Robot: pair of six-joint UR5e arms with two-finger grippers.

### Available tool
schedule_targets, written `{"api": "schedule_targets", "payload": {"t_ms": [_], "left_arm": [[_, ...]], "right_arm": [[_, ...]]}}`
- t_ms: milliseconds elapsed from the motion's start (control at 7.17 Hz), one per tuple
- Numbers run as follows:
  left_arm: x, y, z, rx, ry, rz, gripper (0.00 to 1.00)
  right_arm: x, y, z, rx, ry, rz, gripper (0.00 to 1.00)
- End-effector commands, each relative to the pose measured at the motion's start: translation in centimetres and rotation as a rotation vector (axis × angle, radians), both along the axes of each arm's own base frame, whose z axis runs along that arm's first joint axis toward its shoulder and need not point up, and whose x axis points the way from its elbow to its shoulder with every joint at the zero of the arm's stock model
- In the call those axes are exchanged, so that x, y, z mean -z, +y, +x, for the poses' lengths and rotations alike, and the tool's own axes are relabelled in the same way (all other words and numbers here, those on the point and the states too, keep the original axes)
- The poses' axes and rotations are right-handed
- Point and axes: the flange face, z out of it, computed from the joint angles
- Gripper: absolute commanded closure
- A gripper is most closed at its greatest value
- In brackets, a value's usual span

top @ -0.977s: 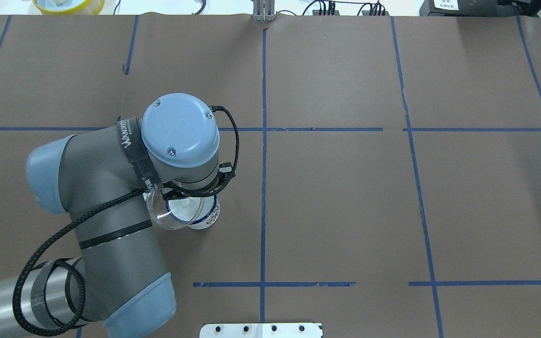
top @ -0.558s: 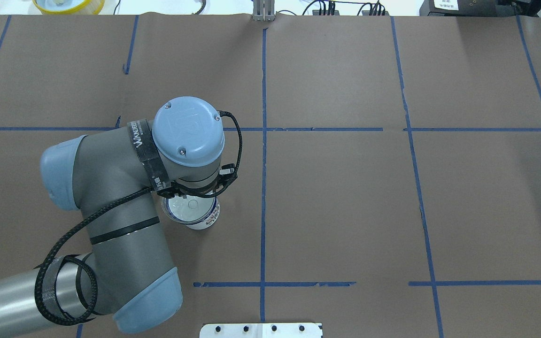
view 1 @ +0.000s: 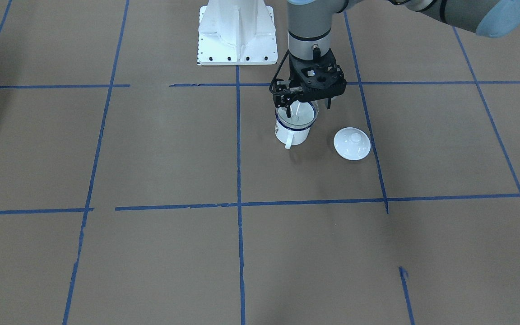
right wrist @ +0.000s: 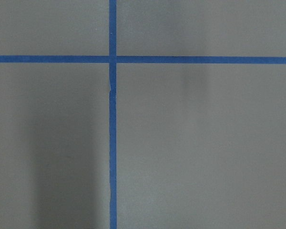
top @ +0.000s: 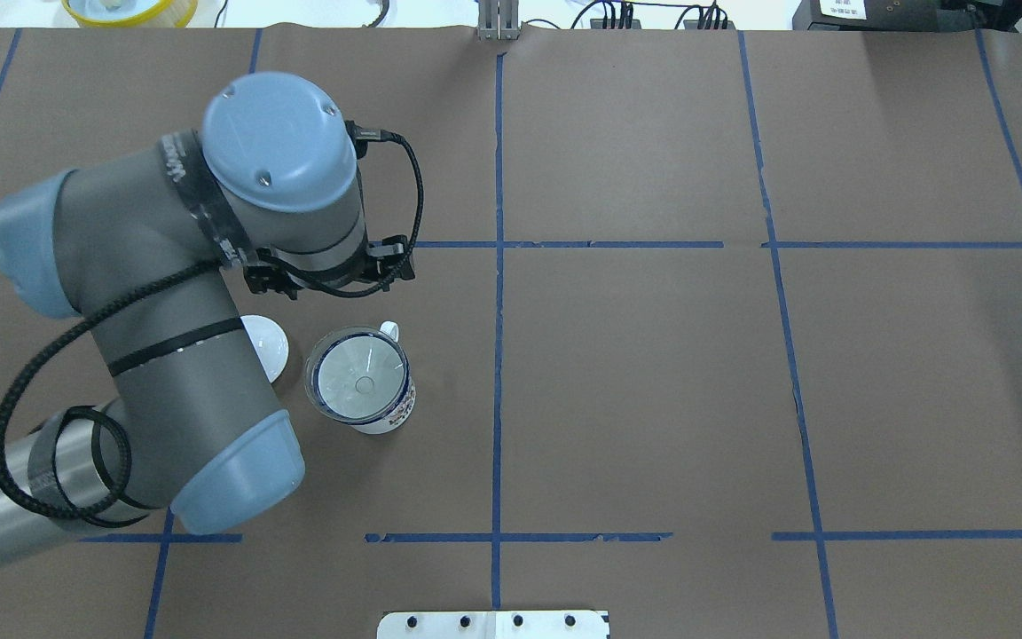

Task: Place funnel on cup
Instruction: 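Open the left gripper and withdraw it away from the mug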

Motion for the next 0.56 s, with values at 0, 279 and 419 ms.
{"api": "schedule_targets", "payload": {"t_ms": [0, 279, 419], "left_arm": [[-5.8, -6.3, -9.1, -0.126, 0.012, 0.131, 0.0], [-13.4, -9.7, -18.7, -0.179, -0.018, 0.141, 0.0], [-17.8, -10.4, -24.1, -0.171, -0.003, 0.084, 0.0]], "right_arm": [[0.0, 0.0, 0.0, 0.0, 0.0, 0.0, 0.0], [0.0, 0.0, 0.0, 0.0, 0.0, 0.0, 0.0], [0.0, 0.0, 0.0, 0.0, 0.0, 0.0, 0.0]]}}
